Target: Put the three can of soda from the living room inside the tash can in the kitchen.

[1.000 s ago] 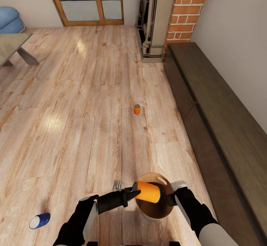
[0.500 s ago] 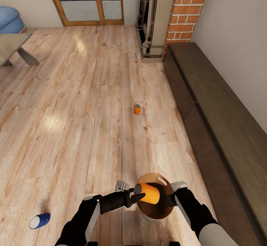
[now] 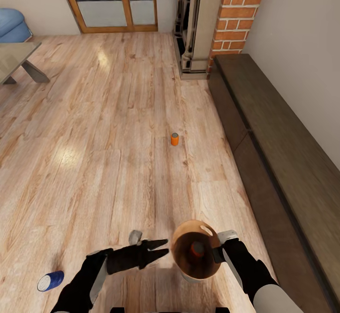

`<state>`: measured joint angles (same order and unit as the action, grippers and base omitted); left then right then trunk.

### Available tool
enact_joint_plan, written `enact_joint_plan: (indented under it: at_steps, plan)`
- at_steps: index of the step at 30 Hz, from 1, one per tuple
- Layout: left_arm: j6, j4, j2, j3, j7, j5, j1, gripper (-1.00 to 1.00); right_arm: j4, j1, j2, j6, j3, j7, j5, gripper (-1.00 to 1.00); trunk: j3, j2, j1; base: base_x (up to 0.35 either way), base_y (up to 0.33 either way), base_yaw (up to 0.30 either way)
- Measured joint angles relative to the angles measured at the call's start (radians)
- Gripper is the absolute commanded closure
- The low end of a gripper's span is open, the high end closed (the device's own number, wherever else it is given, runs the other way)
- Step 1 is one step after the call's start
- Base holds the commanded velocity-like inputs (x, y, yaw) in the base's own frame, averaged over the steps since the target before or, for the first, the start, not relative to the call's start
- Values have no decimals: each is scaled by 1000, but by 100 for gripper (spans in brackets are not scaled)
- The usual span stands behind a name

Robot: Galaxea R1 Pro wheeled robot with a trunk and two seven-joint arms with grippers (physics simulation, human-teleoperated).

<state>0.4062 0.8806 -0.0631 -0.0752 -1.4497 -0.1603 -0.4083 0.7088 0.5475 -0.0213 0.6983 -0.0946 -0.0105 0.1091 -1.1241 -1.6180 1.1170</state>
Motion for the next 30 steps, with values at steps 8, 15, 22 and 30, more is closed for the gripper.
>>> enact_joint_plan:
  at_steps: [8,15,22,30]
  plan:
    - [37,-52,258,-32,-121,-126,0,-100,0,0,0,0,0,0,0,100,0,0,0,0,0,0]
    - [-142,-331,422,-38,-121,-137,0,-100,1,0,0,-6,0,1,-1,100,0,0,0,0,0,0]
    - [-283,-462,468,-38,119,-139,0,-100,2,0,0,-60,0,3,-3,100,0,0,0,0,0,0]
    - [-353,-510,471,-38,219,-139,0,-100,3,0,1,-67,0,3,-3,100,0,0,0,0,0,0]
